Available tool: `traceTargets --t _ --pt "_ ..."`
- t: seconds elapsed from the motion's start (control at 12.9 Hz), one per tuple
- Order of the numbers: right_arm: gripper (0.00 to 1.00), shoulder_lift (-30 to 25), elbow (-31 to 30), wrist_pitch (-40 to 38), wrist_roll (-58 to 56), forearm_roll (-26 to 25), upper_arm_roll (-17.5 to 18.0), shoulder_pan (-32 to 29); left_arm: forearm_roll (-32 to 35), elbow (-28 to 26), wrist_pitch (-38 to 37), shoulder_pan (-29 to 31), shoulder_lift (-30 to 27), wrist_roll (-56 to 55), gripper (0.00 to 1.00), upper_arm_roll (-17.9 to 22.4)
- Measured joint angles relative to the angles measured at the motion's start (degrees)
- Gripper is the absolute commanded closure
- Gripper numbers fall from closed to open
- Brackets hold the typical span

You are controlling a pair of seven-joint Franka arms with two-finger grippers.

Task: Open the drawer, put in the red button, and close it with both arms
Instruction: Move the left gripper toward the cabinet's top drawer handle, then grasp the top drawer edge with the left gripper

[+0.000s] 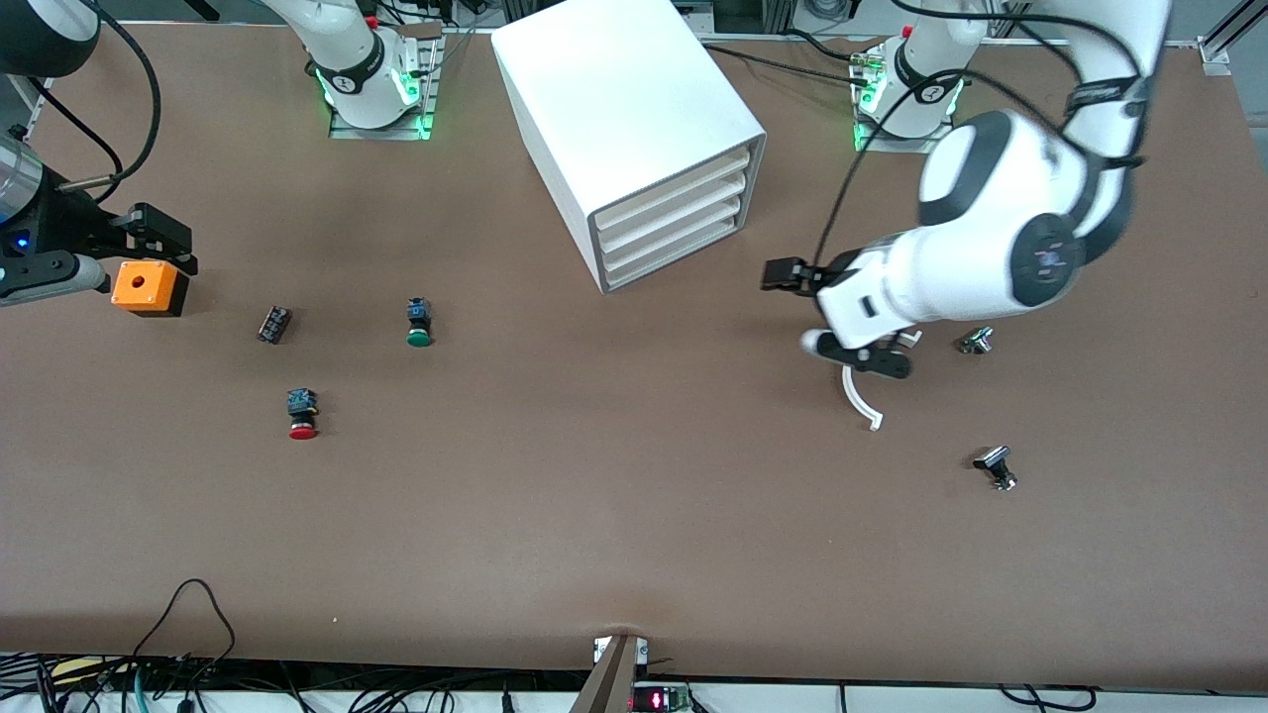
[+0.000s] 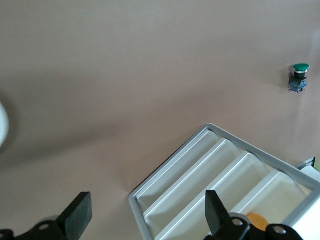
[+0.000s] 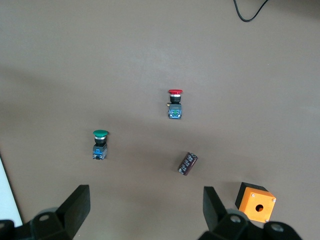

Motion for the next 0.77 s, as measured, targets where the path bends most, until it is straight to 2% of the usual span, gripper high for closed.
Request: traceTargets --t 0.23,0.77 --pt "0.00 0.00 0.00 0.00 0.00 0.00 0.00 0.00 -2.79 -3.99 3.97 -3.16 1.13 -0.02 0.00 -0.04" --pt "0.00 0.00 0.00 -0.02 0.00 0.00 -0.06 0.00 -8.99 -7.45 4.61 -5.74 5.63 0.14 0.00 -0.11"
